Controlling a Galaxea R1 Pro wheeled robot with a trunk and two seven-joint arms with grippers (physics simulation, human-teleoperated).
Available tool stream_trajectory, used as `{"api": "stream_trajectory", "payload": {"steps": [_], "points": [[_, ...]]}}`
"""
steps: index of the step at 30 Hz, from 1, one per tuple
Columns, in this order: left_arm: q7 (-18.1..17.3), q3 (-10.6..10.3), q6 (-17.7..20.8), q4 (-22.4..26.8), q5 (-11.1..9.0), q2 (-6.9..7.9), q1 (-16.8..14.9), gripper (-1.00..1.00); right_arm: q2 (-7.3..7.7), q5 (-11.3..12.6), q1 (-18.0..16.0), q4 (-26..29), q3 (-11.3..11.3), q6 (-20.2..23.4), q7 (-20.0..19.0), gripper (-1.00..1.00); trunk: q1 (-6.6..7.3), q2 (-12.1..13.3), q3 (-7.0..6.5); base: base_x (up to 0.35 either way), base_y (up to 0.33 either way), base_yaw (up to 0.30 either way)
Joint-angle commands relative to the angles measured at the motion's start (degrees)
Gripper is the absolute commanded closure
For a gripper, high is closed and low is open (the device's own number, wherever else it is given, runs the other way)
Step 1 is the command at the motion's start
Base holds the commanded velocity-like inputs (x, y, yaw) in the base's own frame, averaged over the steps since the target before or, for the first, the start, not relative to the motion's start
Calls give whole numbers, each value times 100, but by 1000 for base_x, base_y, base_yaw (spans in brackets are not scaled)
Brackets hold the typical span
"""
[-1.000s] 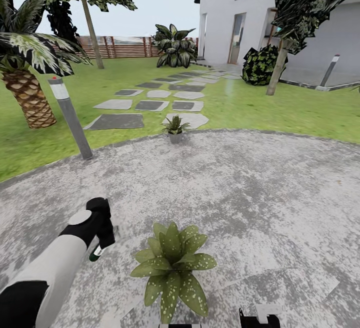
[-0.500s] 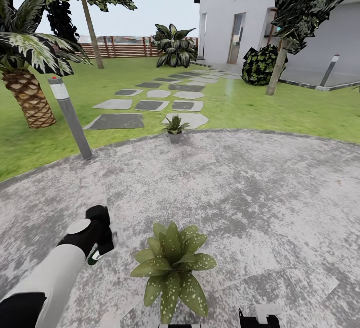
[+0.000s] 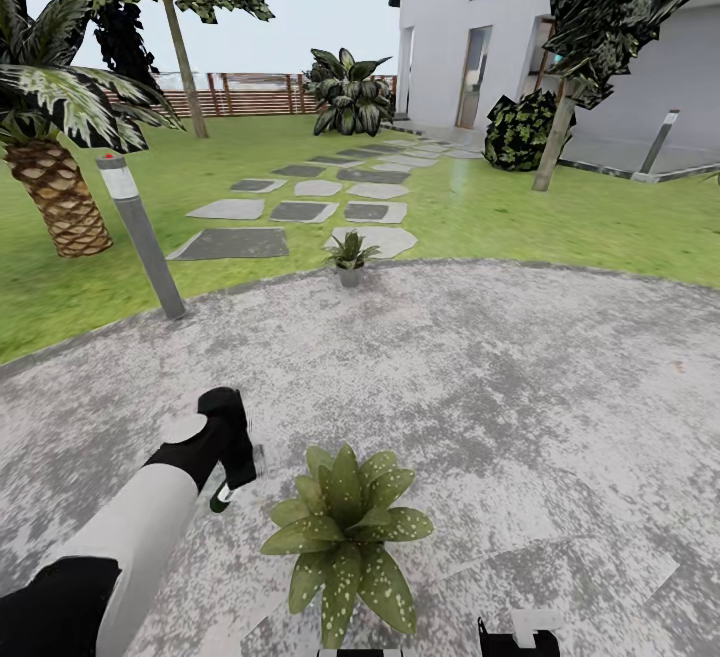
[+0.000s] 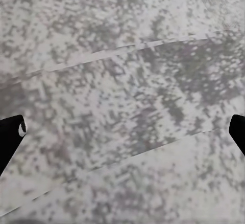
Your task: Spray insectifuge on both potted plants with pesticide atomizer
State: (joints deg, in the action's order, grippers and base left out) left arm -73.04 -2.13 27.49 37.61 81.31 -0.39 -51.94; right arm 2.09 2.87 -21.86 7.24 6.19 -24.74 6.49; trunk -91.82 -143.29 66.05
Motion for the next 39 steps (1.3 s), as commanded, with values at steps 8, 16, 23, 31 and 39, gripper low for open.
{"api": "stream_trajectory", "payload": {"steps": [8,16,23,31,39], "points": [[3,19,-61,21,-10,399,394,100,-5,37,-3,-1,49,-14,34,-100,1,-2,5,0,0,0],[18,10,-33,34,-10,356,395,100,-16,47,-3,-3,40,-14,37,-100,1,-2,5,-57,230,-46],[21,-3,-24,36,-10,356,395,100,-16,47,-3,-3,40,-14,37,-100,1,-2,5,-155,302,-287],[249,18,-24,45,-13,335,392,100,-19,47,-3,0,42,-14,37,-100,1,-2,5,-39,193,-120],[238,-6,-2,69,-51,-310,204,100,-16,47,-3,-3,42,-14,37,-100,1,-2,5,5,5,0]]}}
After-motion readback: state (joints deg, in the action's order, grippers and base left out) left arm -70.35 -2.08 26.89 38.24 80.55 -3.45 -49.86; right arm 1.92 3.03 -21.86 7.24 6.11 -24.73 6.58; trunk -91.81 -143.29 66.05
